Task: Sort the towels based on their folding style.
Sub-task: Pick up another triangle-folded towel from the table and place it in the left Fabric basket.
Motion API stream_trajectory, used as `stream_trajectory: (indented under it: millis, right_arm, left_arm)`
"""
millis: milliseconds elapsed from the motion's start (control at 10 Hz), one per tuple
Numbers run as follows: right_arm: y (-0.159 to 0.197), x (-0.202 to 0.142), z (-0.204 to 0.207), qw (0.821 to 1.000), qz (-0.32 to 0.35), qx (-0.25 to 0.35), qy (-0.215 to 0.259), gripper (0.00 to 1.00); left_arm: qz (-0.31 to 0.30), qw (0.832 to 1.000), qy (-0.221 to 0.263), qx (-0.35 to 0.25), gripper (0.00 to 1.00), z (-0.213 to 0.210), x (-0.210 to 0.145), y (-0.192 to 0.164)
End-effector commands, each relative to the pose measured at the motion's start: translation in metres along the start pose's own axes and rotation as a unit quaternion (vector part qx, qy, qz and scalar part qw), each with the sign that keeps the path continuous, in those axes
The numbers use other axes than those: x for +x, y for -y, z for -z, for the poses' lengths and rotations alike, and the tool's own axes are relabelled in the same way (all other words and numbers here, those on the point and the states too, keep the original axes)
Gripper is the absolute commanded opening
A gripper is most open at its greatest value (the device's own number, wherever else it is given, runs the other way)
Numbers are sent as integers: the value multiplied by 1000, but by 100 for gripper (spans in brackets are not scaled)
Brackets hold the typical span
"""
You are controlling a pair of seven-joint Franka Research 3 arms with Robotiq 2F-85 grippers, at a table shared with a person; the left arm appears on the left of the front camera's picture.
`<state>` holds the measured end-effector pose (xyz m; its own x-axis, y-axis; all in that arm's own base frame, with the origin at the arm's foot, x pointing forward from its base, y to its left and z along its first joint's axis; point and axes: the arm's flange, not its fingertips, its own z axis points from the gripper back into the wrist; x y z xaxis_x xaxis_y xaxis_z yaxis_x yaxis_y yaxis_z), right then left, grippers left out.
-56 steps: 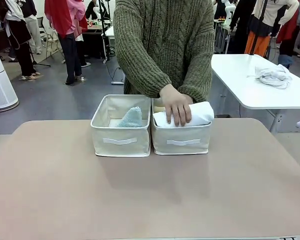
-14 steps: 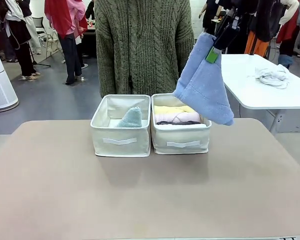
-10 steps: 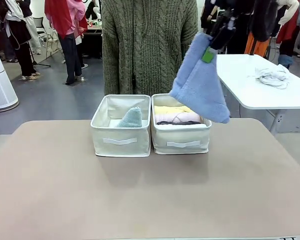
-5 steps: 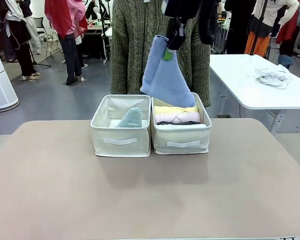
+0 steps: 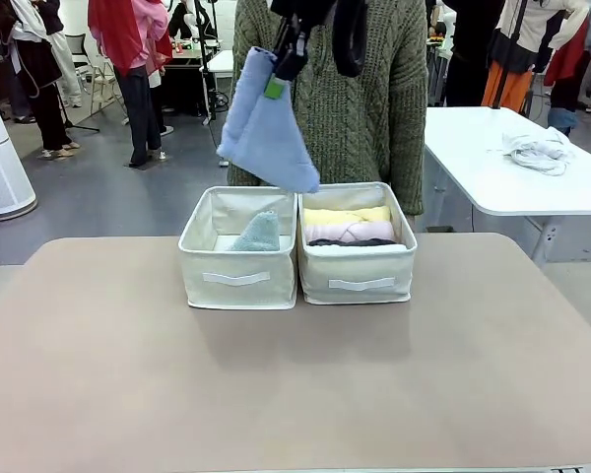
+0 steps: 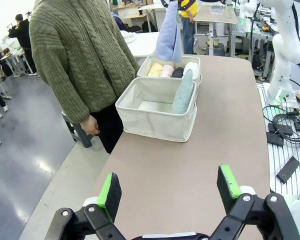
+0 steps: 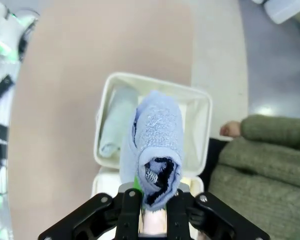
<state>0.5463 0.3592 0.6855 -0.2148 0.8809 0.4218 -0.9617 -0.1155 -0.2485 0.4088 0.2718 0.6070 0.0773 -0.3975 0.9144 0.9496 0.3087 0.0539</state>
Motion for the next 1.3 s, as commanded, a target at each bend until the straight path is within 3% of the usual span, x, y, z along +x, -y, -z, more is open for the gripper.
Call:
stream_trajectory:
  millis: [0,800,1200]
  right_arm:
    - [14,1,12,999,9,15,41,17]
    - [9,-4,28,999,18,18,30,17]
    - [27,16,84,999,-6,36,3,17]
  left_arm:
    - [1,1000,1,1,100,-1,1,1]
    - [1,1000,1,1,100,-1,1,1]
    - [1,1000,1,1,100,-1,1,1]
